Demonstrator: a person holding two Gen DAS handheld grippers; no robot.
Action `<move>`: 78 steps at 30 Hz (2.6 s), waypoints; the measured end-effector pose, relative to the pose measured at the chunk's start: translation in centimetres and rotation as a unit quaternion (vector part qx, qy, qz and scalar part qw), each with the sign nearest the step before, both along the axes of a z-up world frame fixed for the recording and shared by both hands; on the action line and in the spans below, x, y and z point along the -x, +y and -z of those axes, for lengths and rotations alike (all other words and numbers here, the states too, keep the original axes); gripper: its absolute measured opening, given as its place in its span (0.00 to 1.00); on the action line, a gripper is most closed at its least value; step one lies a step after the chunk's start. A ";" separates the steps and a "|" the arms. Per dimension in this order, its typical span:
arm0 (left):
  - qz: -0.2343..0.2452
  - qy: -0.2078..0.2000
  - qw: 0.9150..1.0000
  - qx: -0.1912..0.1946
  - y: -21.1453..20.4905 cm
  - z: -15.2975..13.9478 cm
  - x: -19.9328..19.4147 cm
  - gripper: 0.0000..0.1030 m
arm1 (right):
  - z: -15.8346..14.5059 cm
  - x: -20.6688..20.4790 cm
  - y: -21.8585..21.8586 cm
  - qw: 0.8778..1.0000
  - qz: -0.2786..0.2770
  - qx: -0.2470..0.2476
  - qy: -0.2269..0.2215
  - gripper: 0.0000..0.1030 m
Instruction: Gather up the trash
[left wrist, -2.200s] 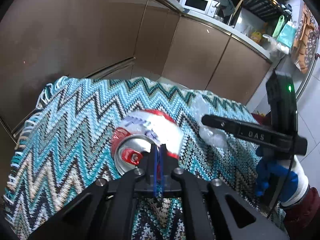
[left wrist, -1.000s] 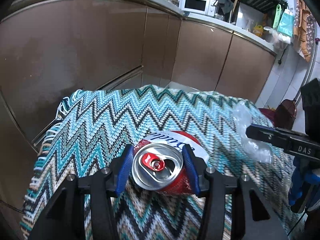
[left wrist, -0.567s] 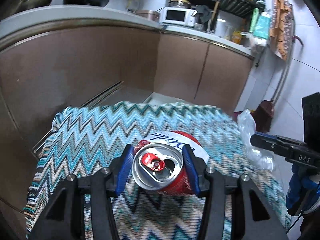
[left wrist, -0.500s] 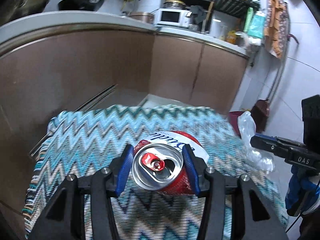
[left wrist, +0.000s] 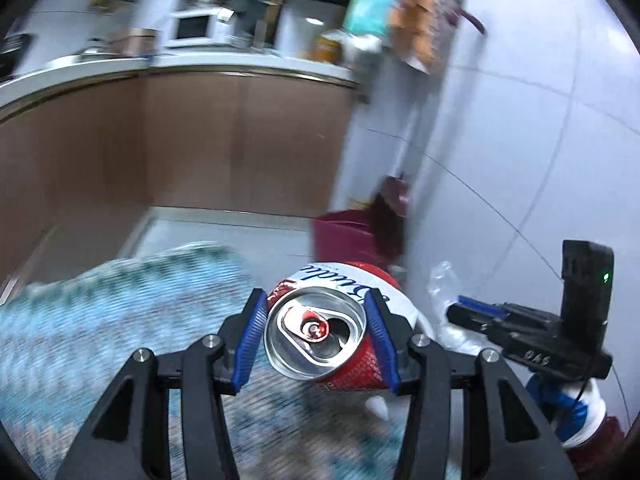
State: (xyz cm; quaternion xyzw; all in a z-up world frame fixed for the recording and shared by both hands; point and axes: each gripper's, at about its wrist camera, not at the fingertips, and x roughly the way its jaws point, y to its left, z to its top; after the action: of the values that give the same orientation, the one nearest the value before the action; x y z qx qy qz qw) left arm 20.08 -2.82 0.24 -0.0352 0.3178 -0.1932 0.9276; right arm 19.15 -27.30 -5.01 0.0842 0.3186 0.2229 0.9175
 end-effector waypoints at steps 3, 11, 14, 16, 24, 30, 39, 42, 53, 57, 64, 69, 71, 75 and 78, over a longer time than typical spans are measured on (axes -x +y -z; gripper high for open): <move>0.038 0.020 0.999 -0.001 -5.9 1.9 -3.7 0.46 | 1.9 -1.9 -4.2 0.999 0.044 0.003 0.016 0.22; 0.075 0.086 0.993 -0.007 -16.5 9.0 -11.8 0.46 | 8.9 -7.8 -10.7 0.990 0.121 0.011 0.072 0.22; 0.078 0.110 0.991 -0.003 -18.7 11.8 -14.0 0.47 | 11.6 -9.7 -11.4 0.986 0.137 0.014 0.091 0.24; 0.076 0.131 0.988 0.004 -19.9 13.5 -15.4 0.47 | 13.3 -10.9 -11.9 0.984 0.145 0.021 0.104 0.24; 0.073 0.179 0.981 0.022 -20.7 17.9 -17.4 0.50 | 17.0 -11.4 -12.5 0.977 0.161 0.044 0.131 0.50; 0.065 0.159 0.985 0.017 -18.8 15.9 -15.7 0.50 | 15.6 -10.1 -11.6 0.977 0.168 0.048 0.122 0.54; 0.021 0.066 0.998 -0.011 -13.4 8.7 -6.4 0.56 | 7.6 -3.8 -7.1 0.981 0.164 0.088 0.055 0.70; 0.001 0.048 0.999 -0.017 -10.7 7.2 -2.8 0.59 | 4.9 -0.4 -4.5 0.983 0.151 0.103 0.031 0.73; -0.074 -0.003 0.993 -0.087 -0.6 4.2 9.1 0.69 | -1.9 10.5 4.2 0.983 0.101 0.142 -0.063 0.98; -0.110 -0.019 0.988 -0.103 2.7 3.5 12.2 0.71 | -3.1 13.1 6.3 0.980 0.093 0.149 -0.089 1.00; -0.167 -0.053 0.979 -0.107 6.2 2.0 16.5 0.74 | -4.6 16.0 8.5 0.976 0.080 0.160 -0.124 1.00; -0.196 -0.079 0.972 -0.102 7.7 0.6 18.3 0.74 | -5.4 17.3 9.4 0.972 0.078 0.170 -0.144 1.00; -0.209 -0.090 0.968 -0.104 8.0 0.1 18.8 0.74 | -5.6 17.8 9.5 0.971 0.077 0.171 -0.149 1.00; -0.224 -0.102 0.964 -0.099 8.6 -0.6 19.6 0.76 | -5.9 18.3 9.3 0.970 0.081 0.167 -0.156 1.00; -0.226 -0.104 0.963 -0.102 9.0 -0.9 20.0 0.81 | -6.1 18.5 9.2 0.970 0.084 0.165 -0.159 1.00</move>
State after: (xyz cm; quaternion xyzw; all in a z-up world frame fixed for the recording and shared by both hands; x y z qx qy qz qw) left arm 0.08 6.16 1.11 0.0086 0.2218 0.0522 0.9737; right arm 0.67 -18.12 1.05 -0.0782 0.1928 0.0997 0.9730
